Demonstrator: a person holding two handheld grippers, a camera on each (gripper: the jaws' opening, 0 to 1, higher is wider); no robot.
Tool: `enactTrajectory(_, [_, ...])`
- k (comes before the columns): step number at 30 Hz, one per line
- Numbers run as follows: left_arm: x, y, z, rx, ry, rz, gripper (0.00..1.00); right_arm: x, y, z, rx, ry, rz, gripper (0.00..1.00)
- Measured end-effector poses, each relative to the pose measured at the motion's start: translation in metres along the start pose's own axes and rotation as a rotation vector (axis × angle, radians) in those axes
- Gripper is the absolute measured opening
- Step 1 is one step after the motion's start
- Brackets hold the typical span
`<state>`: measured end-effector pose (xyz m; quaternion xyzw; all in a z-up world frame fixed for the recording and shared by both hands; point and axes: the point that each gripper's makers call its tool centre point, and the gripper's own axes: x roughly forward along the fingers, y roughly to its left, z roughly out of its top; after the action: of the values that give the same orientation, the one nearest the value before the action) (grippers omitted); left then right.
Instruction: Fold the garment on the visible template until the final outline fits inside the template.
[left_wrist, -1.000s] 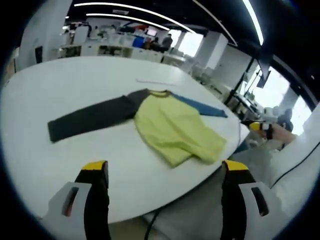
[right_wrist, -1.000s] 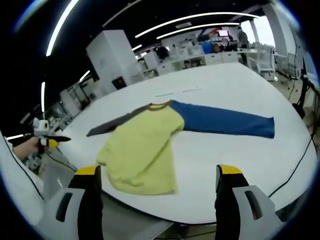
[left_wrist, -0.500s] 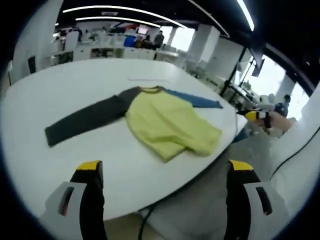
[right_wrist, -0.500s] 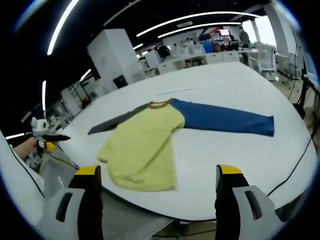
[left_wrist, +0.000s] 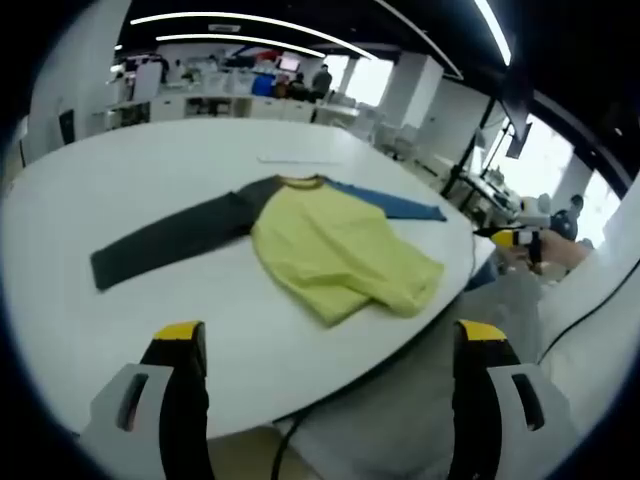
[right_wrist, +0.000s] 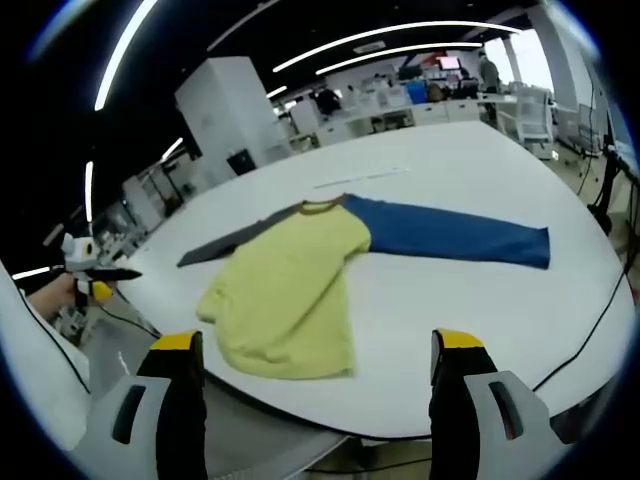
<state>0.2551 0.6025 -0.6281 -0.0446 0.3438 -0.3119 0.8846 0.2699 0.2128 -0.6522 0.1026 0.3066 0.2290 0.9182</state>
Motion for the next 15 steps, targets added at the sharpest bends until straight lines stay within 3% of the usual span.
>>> enactTrajectory(15, [0.0096,-0.0024,-0.0024,-0.001,0.034,-0.015,0.97,0.0049,0.0041,-0.0017,-0.012,0.013,0.018,0.87])
